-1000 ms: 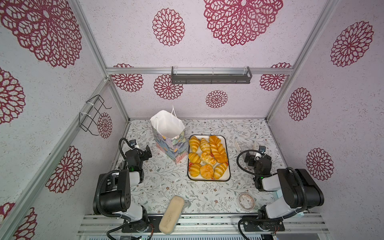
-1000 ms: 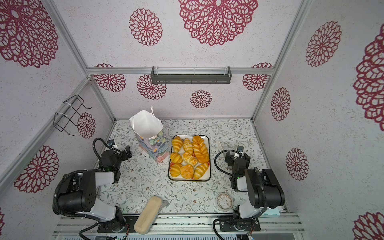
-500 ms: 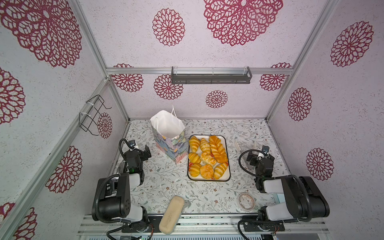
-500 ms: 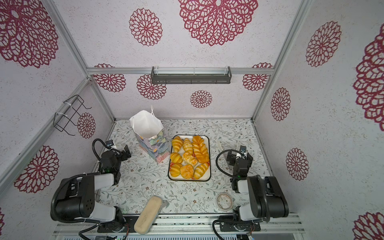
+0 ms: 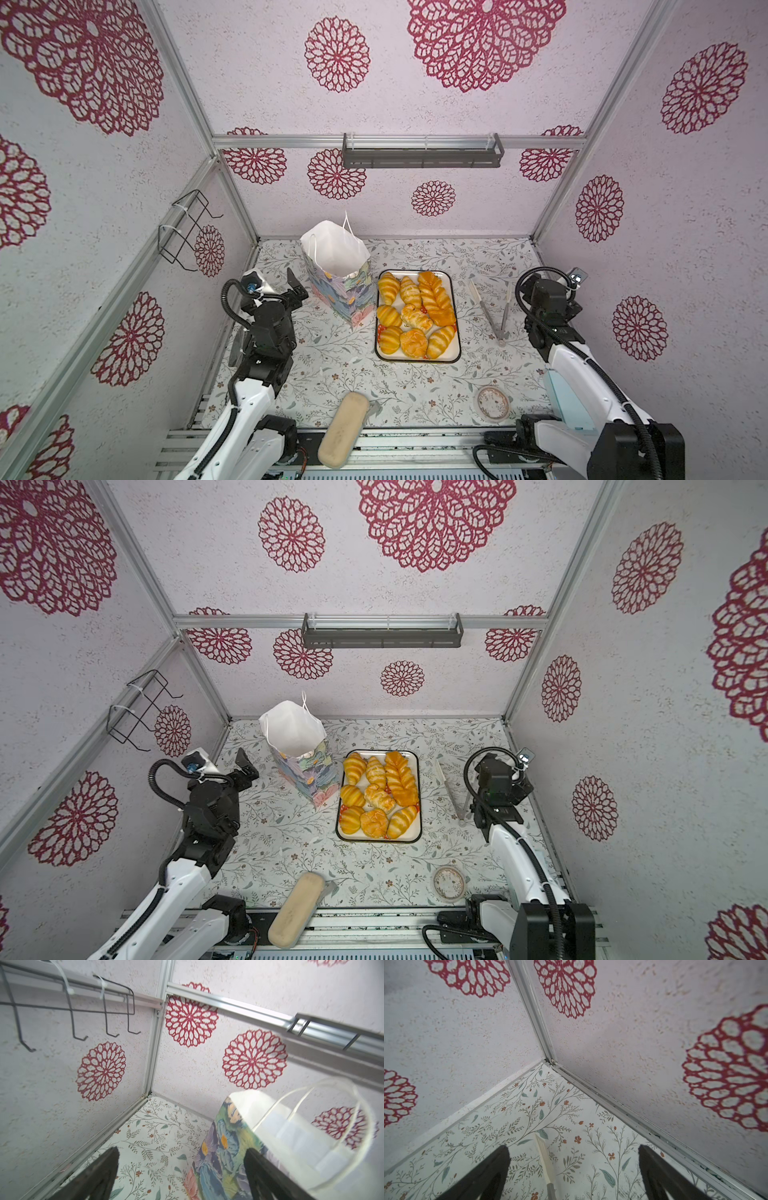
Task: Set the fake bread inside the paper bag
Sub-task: 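Reach the left gripper to the bag handle while the right moves over the tongs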
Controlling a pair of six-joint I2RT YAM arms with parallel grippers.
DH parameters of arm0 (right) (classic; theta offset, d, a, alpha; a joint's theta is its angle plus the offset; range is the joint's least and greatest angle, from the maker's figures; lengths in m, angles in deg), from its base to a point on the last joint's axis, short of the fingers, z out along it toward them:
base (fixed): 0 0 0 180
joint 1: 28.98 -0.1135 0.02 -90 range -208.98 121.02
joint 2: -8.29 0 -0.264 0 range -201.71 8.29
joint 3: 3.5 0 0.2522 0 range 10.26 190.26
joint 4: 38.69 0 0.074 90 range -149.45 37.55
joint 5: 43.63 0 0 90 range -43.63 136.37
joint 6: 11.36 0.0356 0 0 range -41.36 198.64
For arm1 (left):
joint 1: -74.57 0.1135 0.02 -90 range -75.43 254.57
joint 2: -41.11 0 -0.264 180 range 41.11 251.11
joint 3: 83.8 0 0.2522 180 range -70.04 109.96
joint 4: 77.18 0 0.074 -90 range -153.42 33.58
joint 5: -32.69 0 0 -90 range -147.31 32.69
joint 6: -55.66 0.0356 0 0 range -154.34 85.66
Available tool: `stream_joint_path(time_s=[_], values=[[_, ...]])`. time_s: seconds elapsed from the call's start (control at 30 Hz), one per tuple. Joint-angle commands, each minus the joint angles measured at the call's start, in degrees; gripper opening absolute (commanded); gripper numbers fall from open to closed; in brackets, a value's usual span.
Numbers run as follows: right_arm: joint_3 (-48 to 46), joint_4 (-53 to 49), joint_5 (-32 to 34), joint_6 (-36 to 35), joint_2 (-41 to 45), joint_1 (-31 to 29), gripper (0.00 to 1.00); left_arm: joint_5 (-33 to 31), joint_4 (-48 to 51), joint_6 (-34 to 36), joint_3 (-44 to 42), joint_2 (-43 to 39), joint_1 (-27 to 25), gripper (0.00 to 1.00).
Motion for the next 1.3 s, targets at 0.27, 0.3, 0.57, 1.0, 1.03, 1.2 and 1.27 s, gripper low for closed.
stream_joint_path(time_s=[0.27, 0.3, 0.57, 1.0, 1.03, 1.2, 1.27], values=[[9.8, -23.1, -12.6, -0.5, -2.2, -0.4, 0.99, 10.8, 33.2, -6.7, 24.3, 3.0, -1.0, 0.97], [10.8, -24.4, -13.2, -1.0, -3.0, -0.4, 0.99, 12.0, 35.0, -6.3, 26.6, 4.8, -1.1, 0.97], [11.4, -27.5, -18.1, -3.1, -4.4, -0.8, 0.99, 19.1, 44.0, -6.8, 39.0, 19.5, -1.0, 0.97], [6.7, -26.8, -20.1, -3.8, -3.4, -2.1, 0.99, 23.2, 50.8, -16.1, 44.6, 27.6, -1.0, 0.97], [6.4, -26.5, -20.3, -3.9, -3.3, -2.1, 0.99, 23.6, 51.3, -16.5, 44.9, 27.8, -1.1, 0.98], [6.0, -25.5, -20.9, -4.5, -4.0, -2.3, 0.99, 19.9, 48.4, -15.8, 43.2, 24.0, -3.0, 0.98], [6.3, -25.4, -21.3, -4.7, -4.5, -2.4, 0.99, 20.0, 49.4, -15.8, 44.4, 24.4, -3.0, 0.98]])
